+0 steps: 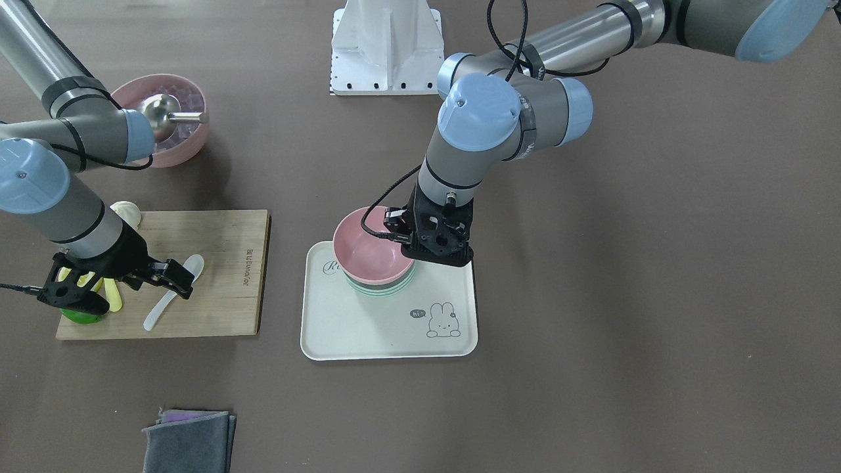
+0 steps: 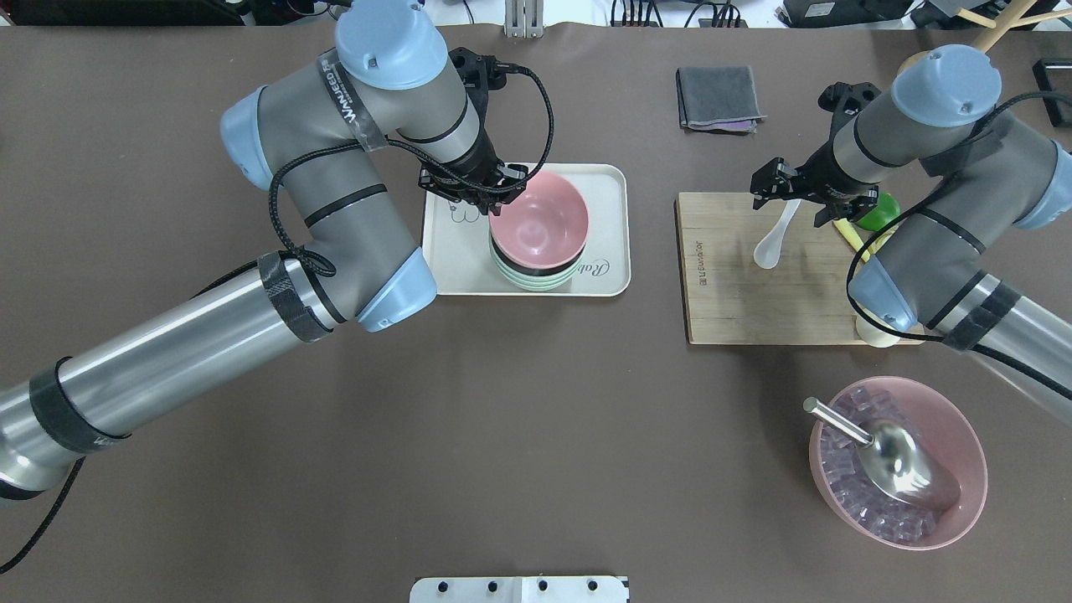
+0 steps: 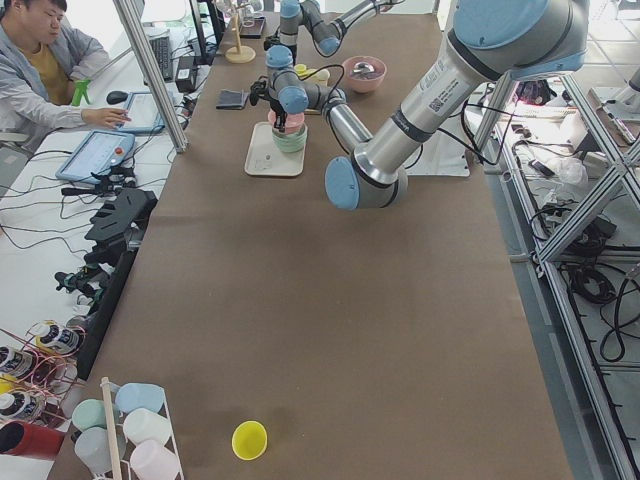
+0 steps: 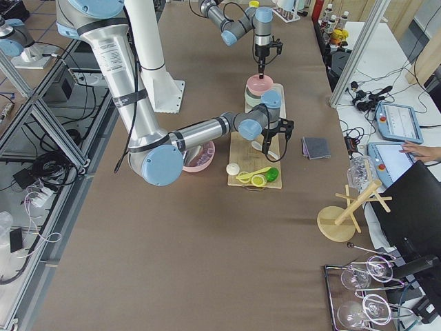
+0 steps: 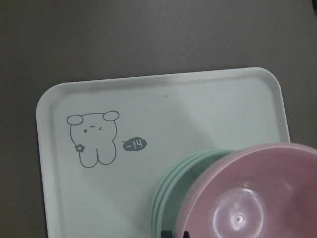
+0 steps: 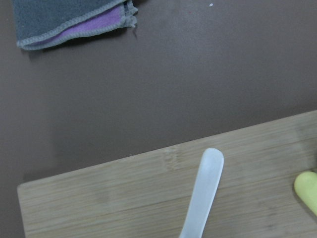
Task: Stack pink bowl on green and place spoon
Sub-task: 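Grasp the white spoon on the cutting board with the right gripper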
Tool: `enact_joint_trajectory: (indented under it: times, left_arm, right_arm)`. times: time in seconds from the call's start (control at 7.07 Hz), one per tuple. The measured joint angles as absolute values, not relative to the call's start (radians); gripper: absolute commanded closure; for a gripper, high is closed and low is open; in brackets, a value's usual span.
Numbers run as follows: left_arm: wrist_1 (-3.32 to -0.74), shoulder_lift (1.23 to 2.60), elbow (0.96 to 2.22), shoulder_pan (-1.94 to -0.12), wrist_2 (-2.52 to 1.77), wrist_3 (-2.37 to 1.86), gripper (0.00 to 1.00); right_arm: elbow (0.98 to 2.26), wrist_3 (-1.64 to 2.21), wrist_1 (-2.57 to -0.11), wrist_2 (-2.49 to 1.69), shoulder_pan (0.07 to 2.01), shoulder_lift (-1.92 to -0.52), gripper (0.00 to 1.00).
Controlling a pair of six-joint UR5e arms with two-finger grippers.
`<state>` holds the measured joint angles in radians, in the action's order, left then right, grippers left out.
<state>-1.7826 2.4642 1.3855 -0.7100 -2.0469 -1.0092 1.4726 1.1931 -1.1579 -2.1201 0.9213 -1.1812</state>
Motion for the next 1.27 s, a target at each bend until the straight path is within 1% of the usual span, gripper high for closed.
enact_joint_trajectory:
  times: [0.14, 0.28, 0.42, 0.99, 1.27]
  left_arm:
    - [-1.797, 2.46, 1.386, -0.705, -2.025, -1.01, 0.08]
    - [-1.811, 2.456, 1.386, -0.7, -2.014, -1.01, 0.07]
    - [-1.818, 2.452, 1.385, -0.699, -2.009, -1.01, 0.07]
    - [-1.824, 2.442, 1.39, -0.697, -2.006, -1.01, 0.07]
    - [-1.838, 2.437, 1.395, -0.697, -2.006, -1.013, 0.07]
  right_arm:
    - [1.452, 1.226, -1.157, -2.12, 0.92, -1.169, 0.13]
    - [1.436, 1.227, -1.158, -2.122, 0.919, -1.165, 0.44]
    - [1.423, 1.214, -1.157, -2.126, 0.917, -1.165, 0.99]
    - [1.417, 1.201, -1.168, -2.15, 0.924, -1.161, 1.0]
    - [1.444, 1.217, -1.185, -2.17, 0.931, -1.125, 1.0]
